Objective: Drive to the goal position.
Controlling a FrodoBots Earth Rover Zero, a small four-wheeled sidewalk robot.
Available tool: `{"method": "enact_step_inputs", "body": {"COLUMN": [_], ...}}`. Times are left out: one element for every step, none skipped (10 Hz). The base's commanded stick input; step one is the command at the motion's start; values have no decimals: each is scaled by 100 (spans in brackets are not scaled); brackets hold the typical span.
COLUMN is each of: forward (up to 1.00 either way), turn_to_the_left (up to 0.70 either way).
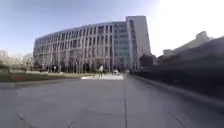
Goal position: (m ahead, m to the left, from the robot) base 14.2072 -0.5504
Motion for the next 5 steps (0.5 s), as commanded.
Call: {"method": "enact_step_inputs", "body": {"forward": [100, 100, 100, 100, 100], "turn_to_the_left": [25, 17, 9, 4, 4]}}
